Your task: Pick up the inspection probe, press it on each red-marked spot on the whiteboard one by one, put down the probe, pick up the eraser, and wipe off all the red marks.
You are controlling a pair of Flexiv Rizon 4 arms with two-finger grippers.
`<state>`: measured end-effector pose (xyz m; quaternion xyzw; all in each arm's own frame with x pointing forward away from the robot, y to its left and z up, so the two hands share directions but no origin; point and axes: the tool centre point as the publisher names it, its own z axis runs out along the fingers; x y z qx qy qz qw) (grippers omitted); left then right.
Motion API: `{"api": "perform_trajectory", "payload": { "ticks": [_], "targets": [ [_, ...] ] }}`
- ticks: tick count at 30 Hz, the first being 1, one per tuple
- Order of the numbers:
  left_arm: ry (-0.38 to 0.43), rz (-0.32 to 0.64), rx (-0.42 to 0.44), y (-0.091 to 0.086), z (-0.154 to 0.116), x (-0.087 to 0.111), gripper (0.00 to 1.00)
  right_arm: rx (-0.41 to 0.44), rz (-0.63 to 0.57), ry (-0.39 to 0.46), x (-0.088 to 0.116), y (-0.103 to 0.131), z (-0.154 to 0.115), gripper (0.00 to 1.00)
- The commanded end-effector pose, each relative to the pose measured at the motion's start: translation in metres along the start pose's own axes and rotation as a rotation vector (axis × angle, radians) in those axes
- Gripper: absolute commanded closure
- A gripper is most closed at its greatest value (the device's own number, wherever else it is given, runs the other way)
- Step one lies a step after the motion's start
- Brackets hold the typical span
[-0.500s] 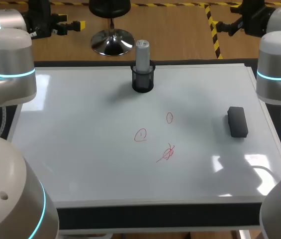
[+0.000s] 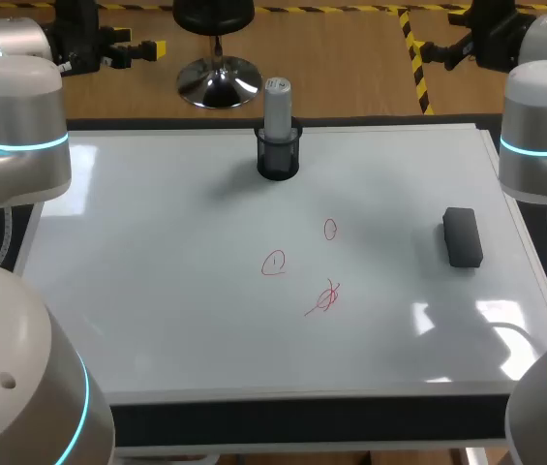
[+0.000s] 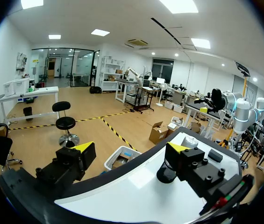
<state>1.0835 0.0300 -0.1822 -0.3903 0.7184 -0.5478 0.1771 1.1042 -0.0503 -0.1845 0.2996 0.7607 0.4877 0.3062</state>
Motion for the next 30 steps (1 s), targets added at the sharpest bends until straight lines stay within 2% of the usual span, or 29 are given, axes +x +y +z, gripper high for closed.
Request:
{"api": "perform_trajectory", "payload": {
  "ticks": [1, 17, 30],
  "targets": [
    [0.0, 0.0, 0.0, 0.0, 0.0, 0.0, 0.0, 0.0, 0.0, 0.0, 0.0, 0.0, 0.0, 0.0],
    [0.003, 0.003, 0.001, 0.0, -0.001, 0.001, 0.0, 0.0, 0.0, 0.0, 0.0, 0.0, 0.0, 0.0],
    [0.102, 0.054, 0.024, 0.004, -0.007, 0.013, 0.0, 0.0, 0.0, 0.0, 0.0, 0.0, 0.0, 0.0]
  ]
}}
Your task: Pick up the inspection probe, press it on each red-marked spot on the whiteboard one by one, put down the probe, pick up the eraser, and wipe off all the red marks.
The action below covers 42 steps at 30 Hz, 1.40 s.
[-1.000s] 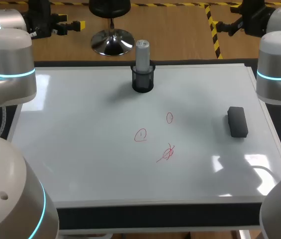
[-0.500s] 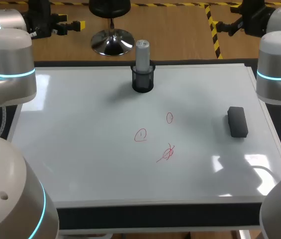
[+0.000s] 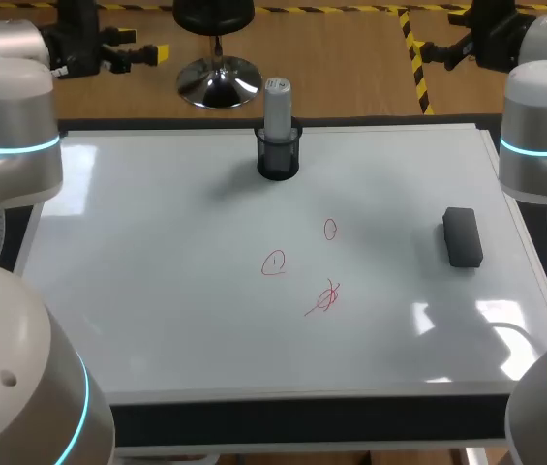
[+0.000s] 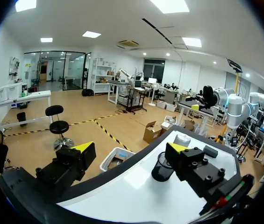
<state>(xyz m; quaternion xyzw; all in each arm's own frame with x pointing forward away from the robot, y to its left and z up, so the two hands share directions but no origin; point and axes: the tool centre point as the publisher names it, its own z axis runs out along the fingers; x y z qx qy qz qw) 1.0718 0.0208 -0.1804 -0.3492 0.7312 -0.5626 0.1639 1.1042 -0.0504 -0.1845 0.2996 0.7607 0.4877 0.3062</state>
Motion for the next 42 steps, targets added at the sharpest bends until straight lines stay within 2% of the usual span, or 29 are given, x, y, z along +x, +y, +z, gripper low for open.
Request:
{"api": "perform_trajectory", "payload": {
  "ticks": [1, 12, 19, 26, 33, 42],
  "targets": [
    [0.047, 0.001, 0.008, 0.002, -0.005, -0.001, 0.0, 0.0, 0.0, 0.0, 0.0, 0.0, 0.0, 0.0],
    [0.189, 0.077, 0.027, 0.005, -0.013, 0.01, 0.0, 0.0, 0.0, 0.0, 0.0, 0.0, 0.0, 0.0],
    [0.312, 0.128, 0.048, 0.008, -0.019, 0.023, 0.0, 0.0, 0.0, 0.0, 0.0, 0.0, 0.0, 0.0],
    [0.378, 0.169, 0.056, 0.009, -0.02, 0.033, 0.0, 0.0, 0.0, 0.0, 0.0, 0.0, 0.0, 0.0],
    [0.402, 0.196, 0.058, 0.008, -0.014, 0.037, 0.0, 0.0, 0.0, 0.0, 0.0, 0.0, 0.0, 0.0],
    [0.531, 0.241, 0.057, 0.009, -0.003, 0.04, 0.0, 0.0, 0.0, 0.0, 0.0, 0.0, 0.0, 0.0]
  ]
}}
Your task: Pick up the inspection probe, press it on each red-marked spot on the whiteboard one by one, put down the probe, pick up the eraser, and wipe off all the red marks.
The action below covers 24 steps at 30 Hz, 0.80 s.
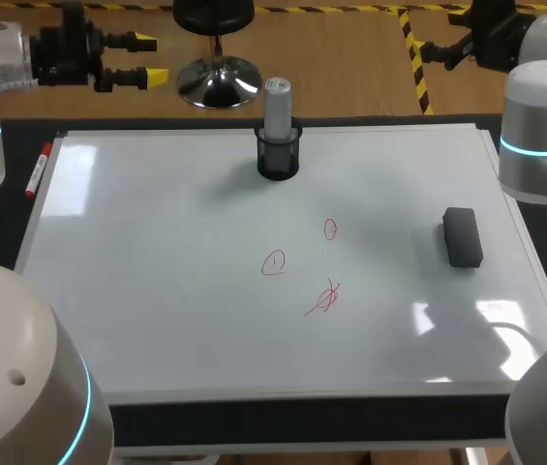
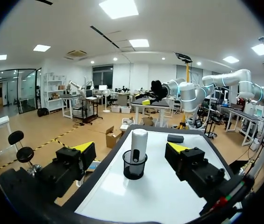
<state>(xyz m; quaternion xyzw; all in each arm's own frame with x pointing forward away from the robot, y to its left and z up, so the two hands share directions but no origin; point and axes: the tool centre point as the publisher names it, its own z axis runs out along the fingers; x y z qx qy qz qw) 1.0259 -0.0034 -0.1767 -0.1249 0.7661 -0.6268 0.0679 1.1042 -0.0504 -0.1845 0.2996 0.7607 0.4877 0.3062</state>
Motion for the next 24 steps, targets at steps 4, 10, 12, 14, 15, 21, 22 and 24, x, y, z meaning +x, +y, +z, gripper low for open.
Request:
{"api": "perform_trajectory", "payload": {
  "ticks": [4, 10, 12, 14, 15, 21, 22, 24],
  "targets": [
    [0.096, 0.021, 0.001, 0.006, 0.009, -0.013, 0.0, 0.0, 0.0, 0.0, 0.0, 0.0, 0.0, 0.0],
    [0.127, 0.016, 0.001, 0.009, 0.017, -0.013, 0.0, 0.0, 0.0, 0.0, 0.0, 0.0, 0.0, 0.0],
    [0.142, 0.015, 0.003, 0.01, 0.019, -0.012, 0.0, 0.0, 0.0, 0.0, 0.0, 0.0, 0.0, 0.0],
    [0.151, 0.016, 0.005, 0.011, 0.022, -0.011, 0.0, 0.0, 0.0, 0.0, 0.0, 0.0, 0.0, 0.0],
    [0.159, 0.019, 0.007, 0.011, 0.023, -0.01, 0.0, 0.0, 0.0, 0.0, 0.0, 0.0, 0.0, 0.0],
    [0.181, 0.022, 0.015, 0.015, 0.032, -0.008, 0.0, 0.0, 0.0, 0.0, 0.0, 0.0, 0.0, 0.0],
    [0.181, 0.027, 0.015, 0.016, 0.034, -0.008, 0.0, 0.0, 0.0, 0.0, 0.0, 0.0, 0.0, 0.0],
    [0.181, 0.03, 0.015, 0.017, 0.037, -0.009, 0.0, 0.0, 0.0, 0.0, 0.0, 0.0, 0.0, 0.0]
  ]
}}
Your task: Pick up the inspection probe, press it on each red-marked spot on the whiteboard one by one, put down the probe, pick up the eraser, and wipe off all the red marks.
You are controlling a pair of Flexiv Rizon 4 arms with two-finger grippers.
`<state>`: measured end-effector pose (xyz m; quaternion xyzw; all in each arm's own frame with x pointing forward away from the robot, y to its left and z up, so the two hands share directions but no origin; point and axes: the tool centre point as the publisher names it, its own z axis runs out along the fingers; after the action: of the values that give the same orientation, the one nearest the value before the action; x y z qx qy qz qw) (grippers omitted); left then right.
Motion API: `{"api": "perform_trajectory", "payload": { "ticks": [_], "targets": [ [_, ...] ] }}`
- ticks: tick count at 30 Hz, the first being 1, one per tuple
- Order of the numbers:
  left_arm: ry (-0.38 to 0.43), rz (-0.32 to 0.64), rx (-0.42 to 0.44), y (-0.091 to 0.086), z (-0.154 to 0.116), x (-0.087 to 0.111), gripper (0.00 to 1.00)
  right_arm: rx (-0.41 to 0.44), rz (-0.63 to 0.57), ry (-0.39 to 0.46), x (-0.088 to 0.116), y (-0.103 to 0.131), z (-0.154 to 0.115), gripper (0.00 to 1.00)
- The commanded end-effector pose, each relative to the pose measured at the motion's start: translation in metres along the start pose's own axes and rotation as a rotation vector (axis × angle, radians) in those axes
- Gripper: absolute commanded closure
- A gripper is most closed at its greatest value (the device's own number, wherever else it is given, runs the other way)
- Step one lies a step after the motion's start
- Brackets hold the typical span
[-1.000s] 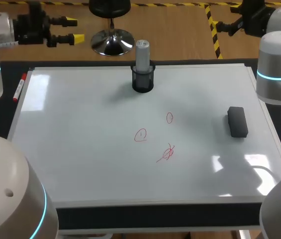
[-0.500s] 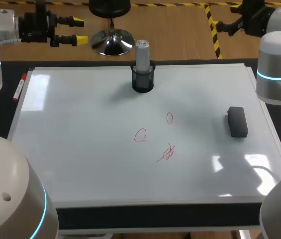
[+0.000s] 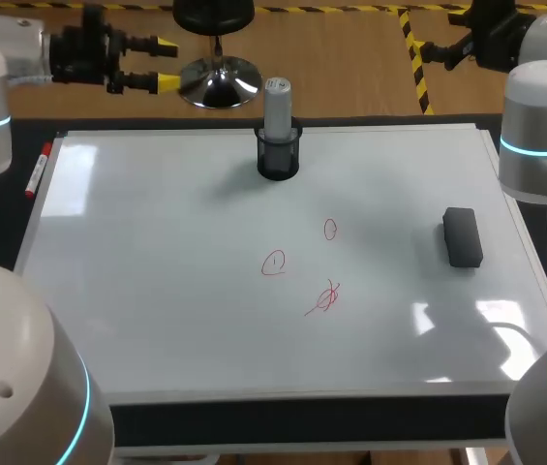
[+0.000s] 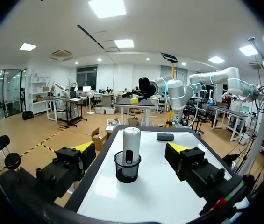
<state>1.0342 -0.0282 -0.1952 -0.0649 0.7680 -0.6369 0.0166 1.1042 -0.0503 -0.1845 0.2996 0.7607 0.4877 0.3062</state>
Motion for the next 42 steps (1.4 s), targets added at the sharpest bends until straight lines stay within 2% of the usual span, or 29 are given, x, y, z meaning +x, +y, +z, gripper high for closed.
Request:
{"api": "perform_trajectory", "payload": {
  "ticks": [1, 17, 23, 34, 42],
  "targets": [
    [0.026, 0.0, 0.006, 0.005, 0.008, -0.009, 0.0, 0.0, 0.0, 0.0, 0.0, 0.0, 0.0, 0.0],
    [0.109, -0.008, 0.003, 0.009, 0.044, -0.021, 0.0, 0.0, 0.0, 0.0, 0.0, 0.0, 0.0, 0.0],
    [0.16, 0.002, 0.001, 0.017, 0.056, -0.019, 0.0, 0.0, 0.0, 0.0, 0.0, 0.0, 0.0, 0.0],
    [0.284, 0.025, 0.051, 0.031, 0.07, -0.023, 0.0, 0.0, 0.0, 0.0, 0.0, 0.0, 0.0, 0.0],
    [0.308, 0.038, 0.048, 0.034, 0.079, -0.023, 0.0, 0.0, 0.0, 0.0, 0.0, 0.0, 0.0, 0.0]
  ]
}}
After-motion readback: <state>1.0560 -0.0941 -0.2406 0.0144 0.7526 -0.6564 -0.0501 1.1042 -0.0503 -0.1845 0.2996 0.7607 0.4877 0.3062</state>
